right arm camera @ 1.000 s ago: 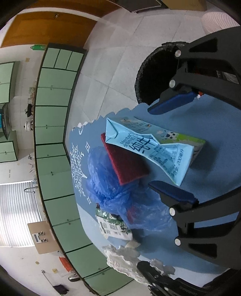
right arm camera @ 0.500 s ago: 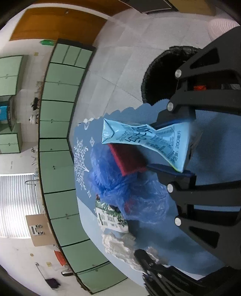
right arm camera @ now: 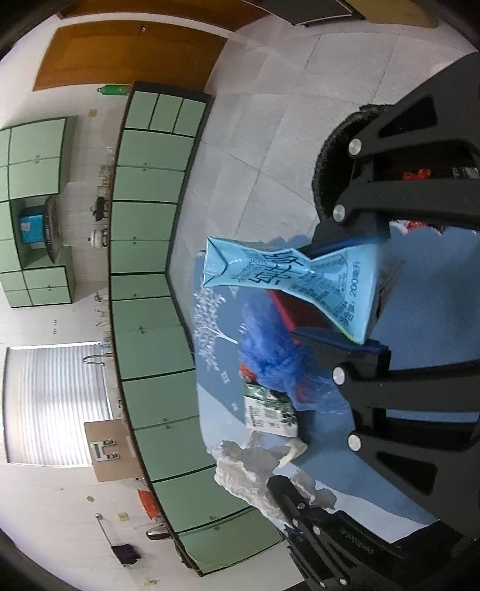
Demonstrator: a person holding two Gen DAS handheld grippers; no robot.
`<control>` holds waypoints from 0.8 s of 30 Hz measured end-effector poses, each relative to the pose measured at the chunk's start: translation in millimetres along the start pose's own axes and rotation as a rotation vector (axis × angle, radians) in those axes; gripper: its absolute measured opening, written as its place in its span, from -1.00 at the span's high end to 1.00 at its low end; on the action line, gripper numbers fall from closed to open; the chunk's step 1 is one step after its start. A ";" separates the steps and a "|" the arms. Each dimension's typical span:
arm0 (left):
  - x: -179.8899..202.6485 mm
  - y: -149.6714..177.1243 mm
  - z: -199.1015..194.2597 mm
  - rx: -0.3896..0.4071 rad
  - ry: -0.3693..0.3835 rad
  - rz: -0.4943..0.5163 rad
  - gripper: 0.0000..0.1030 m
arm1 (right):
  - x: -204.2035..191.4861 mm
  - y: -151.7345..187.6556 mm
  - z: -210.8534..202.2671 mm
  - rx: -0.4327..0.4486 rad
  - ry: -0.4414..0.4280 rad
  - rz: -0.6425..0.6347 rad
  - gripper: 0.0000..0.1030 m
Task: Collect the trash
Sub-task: 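Carry tissue and milk carton over the black bin and open both tools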
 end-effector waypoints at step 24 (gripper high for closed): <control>174.0 -40.2 51.0 0.021 0.365 0.117 0.85 | 159.5 -7.8 -18.1 0.026 0.192 0.093 0.32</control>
Point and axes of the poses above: each gripper's, at about its wrist camera, not at the fingertips, and z roughly the way its jaws point, x to its right, y to its underside, the point moved 4 cm from there along z, roughly the way its jaws point, and after that the axes turned 1 degree about -y, right-handed, at the moved point
